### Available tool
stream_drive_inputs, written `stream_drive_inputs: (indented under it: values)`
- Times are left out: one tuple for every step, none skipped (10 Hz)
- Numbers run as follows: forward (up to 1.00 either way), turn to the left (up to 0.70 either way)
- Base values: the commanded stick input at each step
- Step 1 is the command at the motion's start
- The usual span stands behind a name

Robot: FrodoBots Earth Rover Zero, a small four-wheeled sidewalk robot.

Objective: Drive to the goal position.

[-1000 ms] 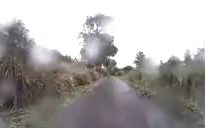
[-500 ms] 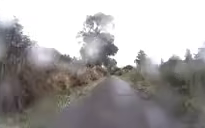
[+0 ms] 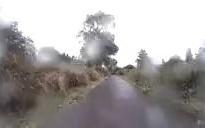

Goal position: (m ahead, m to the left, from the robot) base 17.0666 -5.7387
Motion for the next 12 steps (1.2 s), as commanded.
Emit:
stream_drive_inputs:
  values:
    - [0.85,0.00]
    - [0.85,0.00]
    - [0.85,0.00]
    - [0.85,0.00]
    - [0.85,0.00]
    - [0.85,0.00]
    - [0.85,0.00]
    - [0.85,0.00]
    - [0.85,0.00]
    - [0.85,0.00]
    - [0.85,0.00]
    - [0.85,0.00]
